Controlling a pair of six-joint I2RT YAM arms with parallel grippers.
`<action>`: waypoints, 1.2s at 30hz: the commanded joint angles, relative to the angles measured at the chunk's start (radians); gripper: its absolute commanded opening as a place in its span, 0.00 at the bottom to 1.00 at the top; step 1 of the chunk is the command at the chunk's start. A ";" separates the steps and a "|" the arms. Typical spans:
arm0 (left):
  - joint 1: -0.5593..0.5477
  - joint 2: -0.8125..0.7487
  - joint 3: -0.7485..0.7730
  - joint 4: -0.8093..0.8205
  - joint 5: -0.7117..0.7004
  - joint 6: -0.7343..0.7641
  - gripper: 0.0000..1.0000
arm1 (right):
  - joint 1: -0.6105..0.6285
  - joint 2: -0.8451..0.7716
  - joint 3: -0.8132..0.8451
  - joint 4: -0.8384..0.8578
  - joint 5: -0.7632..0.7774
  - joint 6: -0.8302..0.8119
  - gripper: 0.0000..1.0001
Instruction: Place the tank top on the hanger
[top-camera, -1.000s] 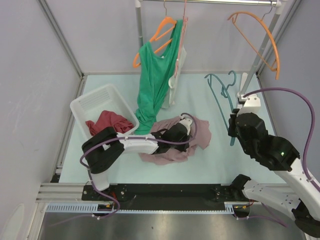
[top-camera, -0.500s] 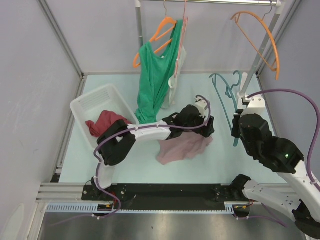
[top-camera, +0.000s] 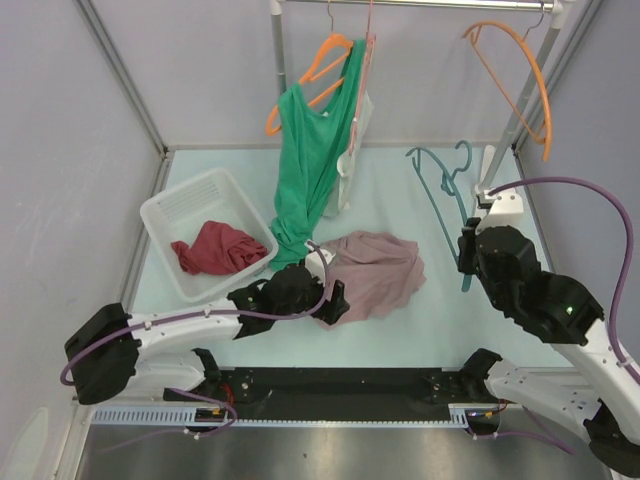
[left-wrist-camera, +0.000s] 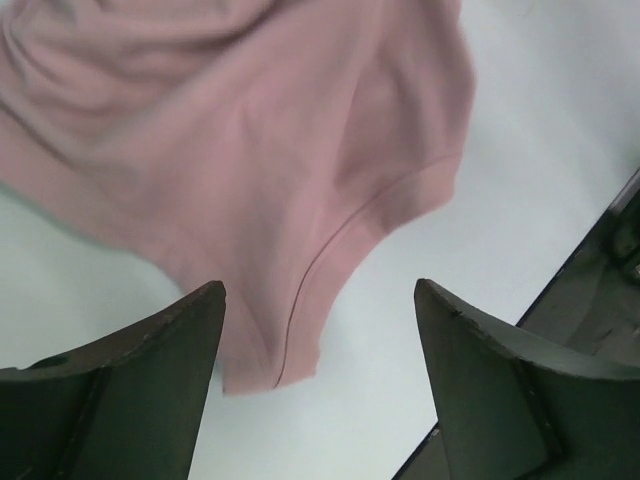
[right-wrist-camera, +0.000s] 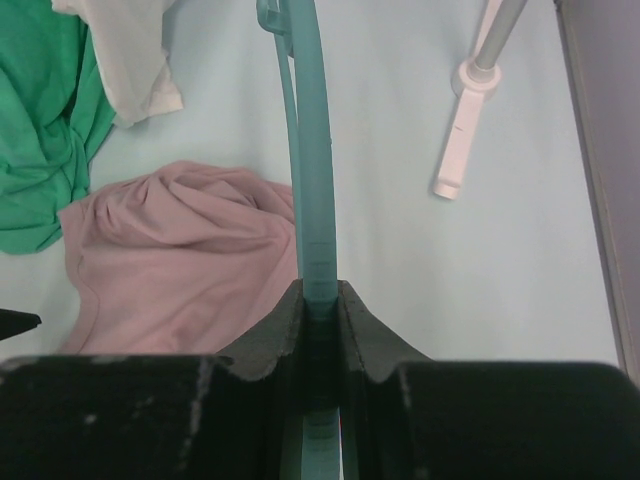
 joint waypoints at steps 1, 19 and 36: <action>0.012 0.024 -0.064 -0.021 0.029 -0.026 0.79 | -0.005 0.008 -0.010 0.065 -0.037 -0.008 0.00; 0.045 0.199 -0.078 0.040 -0.009 -0.097 0.33 | -0.005 -0.037 -0.018 0.032 -0.065 0.037 0.00; 0.295 -0.074 0.222 -0.269 0.228 -0.026 0.01 | -0.001 -0.052 -0.018 0.096 -0.301 -0.104 0.00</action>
